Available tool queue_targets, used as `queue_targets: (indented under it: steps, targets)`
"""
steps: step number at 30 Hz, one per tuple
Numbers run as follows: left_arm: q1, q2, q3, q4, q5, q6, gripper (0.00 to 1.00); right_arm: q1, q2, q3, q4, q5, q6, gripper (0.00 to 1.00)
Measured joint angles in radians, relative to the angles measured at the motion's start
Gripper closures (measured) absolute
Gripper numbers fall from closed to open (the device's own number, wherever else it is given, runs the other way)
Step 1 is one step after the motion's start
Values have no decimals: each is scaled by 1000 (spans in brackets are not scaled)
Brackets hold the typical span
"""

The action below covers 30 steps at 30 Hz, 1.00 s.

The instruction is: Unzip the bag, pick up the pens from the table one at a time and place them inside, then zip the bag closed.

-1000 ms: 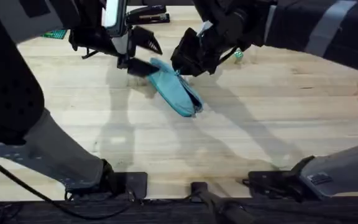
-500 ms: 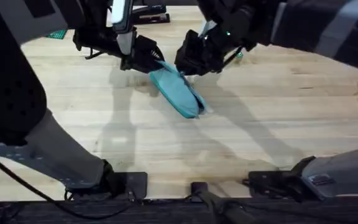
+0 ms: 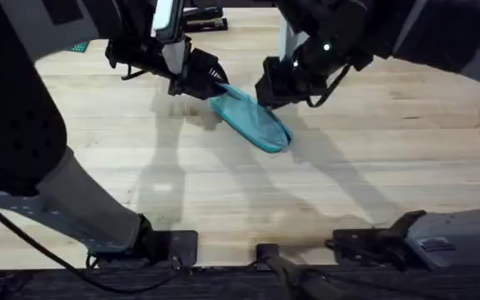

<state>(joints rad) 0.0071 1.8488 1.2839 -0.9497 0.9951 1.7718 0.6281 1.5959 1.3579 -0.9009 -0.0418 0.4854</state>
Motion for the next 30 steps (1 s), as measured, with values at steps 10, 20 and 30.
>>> queue_targets:
  steps: [10,20,30]
  targets:
    - [1,0,0,4,-16,0,958,0,-13,0,-186,130,-119,967]
    - [1,0,0,3,-21,0,959,-1,-37,-156,-90,182,-68,966]
    - [6,0,-1,13,-32,0,959,-11,-41,-255,10,108,65,747]
